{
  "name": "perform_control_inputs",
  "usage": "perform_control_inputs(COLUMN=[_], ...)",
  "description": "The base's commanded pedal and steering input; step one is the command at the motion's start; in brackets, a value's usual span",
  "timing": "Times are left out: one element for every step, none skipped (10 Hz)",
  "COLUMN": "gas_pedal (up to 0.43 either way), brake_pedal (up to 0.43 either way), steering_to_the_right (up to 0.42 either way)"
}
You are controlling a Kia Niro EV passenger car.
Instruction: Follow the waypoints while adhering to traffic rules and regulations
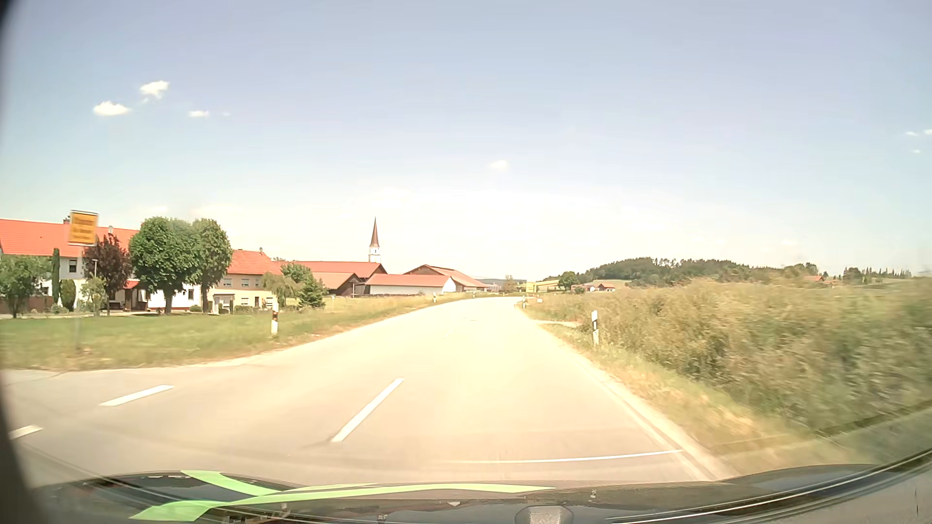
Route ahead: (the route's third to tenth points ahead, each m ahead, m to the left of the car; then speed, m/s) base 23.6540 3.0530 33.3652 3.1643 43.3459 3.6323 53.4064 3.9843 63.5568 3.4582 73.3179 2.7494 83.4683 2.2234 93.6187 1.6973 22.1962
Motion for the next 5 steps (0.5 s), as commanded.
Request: perform_control_inputs(gas_pedal=[0.000, 0.000, 0.000, 0.028, 0.059], brake_pedal=[0.000, 0.000, 0.000, 0.000, 0.000], steering_to_the_right=[-0.005, -0.005, -0.005, -0.005, -0.003])
